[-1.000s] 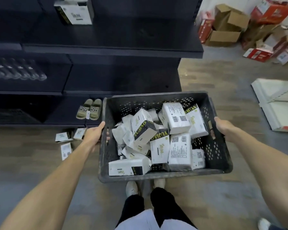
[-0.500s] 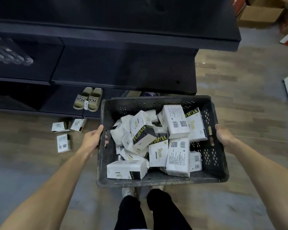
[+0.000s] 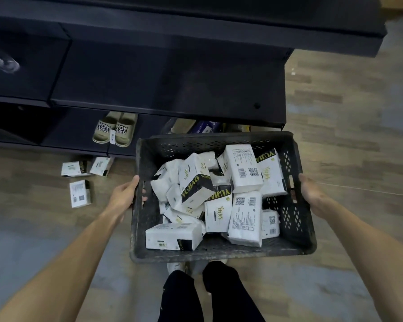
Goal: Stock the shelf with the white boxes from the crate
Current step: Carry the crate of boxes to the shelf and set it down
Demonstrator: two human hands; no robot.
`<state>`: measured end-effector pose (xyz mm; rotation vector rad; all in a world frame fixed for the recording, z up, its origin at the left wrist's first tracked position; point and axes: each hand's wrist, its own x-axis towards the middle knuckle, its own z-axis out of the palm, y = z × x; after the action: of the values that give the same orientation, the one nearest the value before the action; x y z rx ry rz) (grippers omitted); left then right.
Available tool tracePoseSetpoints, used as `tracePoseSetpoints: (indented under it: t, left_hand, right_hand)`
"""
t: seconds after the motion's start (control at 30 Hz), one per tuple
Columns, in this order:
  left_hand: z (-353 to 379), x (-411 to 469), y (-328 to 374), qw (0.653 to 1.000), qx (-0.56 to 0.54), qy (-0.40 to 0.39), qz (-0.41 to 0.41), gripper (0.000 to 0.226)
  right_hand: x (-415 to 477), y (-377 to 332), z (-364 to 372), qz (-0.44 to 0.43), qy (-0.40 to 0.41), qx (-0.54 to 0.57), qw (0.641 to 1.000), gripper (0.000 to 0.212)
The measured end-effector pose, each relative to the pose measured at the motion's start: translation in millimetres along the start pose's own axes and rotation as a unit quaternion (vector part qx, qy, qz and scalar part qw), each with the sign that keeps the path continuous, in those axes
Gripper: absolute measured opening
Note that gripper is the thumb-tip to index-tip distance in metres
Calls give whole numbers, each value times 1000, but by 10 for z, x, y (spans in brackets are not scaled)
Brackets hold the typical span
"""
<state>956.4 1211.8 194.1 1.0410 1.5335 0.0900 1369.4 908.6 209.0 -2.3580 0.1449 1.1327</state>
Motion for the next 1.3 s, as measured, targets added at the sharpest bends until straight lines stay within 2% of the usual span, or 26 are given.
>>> tracePoseSetpoints:
  t: [0.4,0.73,1.07,1.3]
  left_hand:
    - [-88,-40,25,1000,-17,9,-12,48]
    - [296,-124,93,1000,-17,-15,-1,42]
    - [280,-25,19,999,-23,35,-10,46]
    - [271,-174,82,999,-29,29,-3,44]
  right_hand:
    - [-22,-126,70,9,8,24,1000,55]
    - [102,95,-245,22,22,23,999,56]
    - [155,-13,-120,10,-2,25,1000,53]
    - [51,19,-202,15,12,26,999,49]
